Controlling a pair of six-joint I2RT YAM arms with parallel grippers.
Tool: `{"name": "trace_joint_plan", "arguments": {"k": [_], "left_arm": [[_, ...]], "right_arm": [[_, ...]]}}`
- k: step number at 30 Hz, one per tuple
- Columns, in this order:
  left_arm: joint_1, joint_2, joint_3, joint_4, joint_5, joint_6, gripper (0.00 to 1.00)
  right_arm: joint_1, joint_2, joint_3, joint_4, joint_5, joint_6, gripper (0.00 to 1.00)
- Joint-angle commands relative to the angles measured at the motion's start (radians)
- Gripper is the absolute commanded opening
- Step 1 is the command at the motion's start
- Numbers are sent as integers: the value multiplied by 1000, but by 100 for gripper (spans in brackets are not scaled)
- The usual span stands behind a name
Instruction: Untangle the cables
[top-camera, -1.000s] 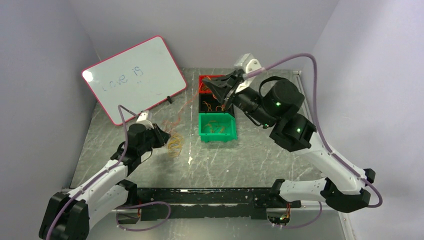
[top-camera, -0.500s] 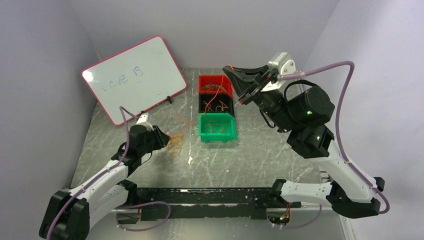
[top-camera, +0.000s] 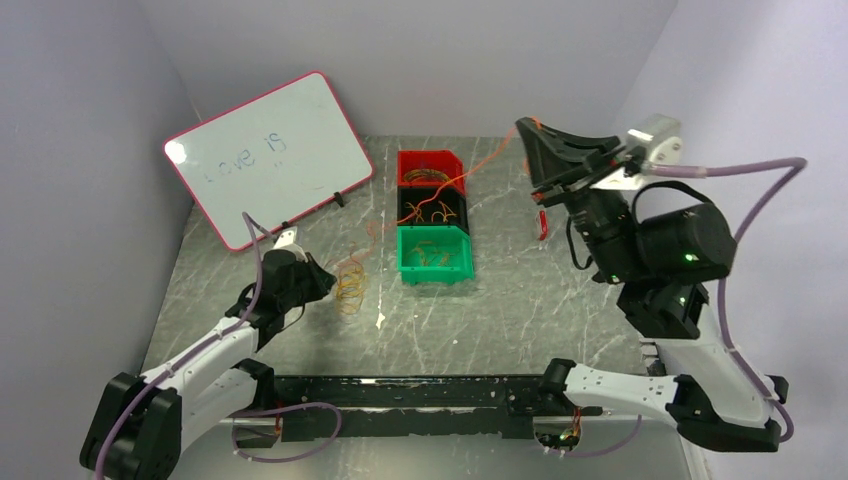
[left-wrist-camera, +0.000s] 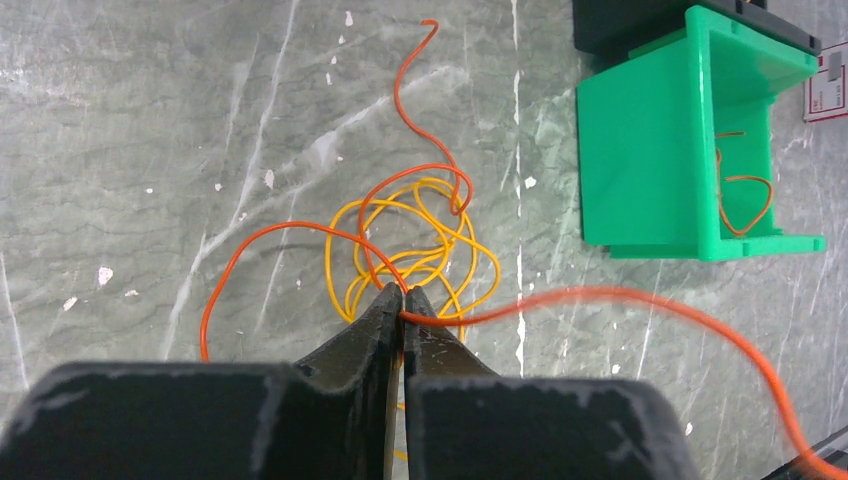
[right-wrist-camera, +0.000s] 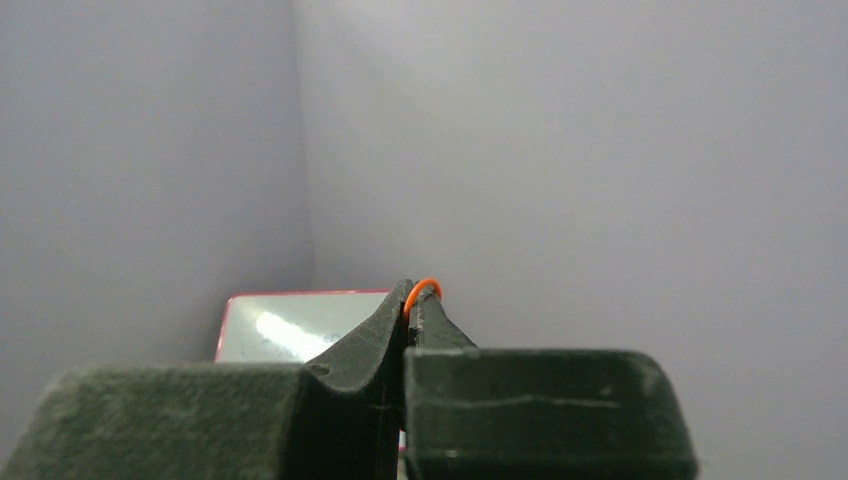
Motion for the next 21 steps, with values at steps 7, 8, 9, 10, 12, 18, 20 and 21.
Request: {"name": "trace_joint_plan", "arguments": {"k": [7, 8, 9, 10, 12, 18, 20, 21], "left_arm": [[11, 24, 16, -16, -42, -18, 7], [10, 24, 16, -15, -39, -16, 7], [10, 24, 16, -12, -34, -15, 7], [9, 23, 17, -6, -25, -10, 7], [9, 16, 24, 6, 3, 13, 12], [9, -52, 113, -98, 45, 62, 55], [9, -70, 155, -150, 54, 77, 59], [9, -78, 177, -177, 57, 85, 64]], "right_arm": [[1, -81, 4, 44, 200, -106, 0], [1, -84, 7, 42, 208, -109, 0], [1, -86, 7, 40, 213, -110, 0], [1, -87, 9, 35, 215, -107, 0], [1, -80, 12, 12, 216, -95, 0], [1, -41, -19, -73, 224, -14, 0], [1, -6, -9, -129, 240, 11, 0], [2, 10, -6, -154, 252, 26, 0]]}}
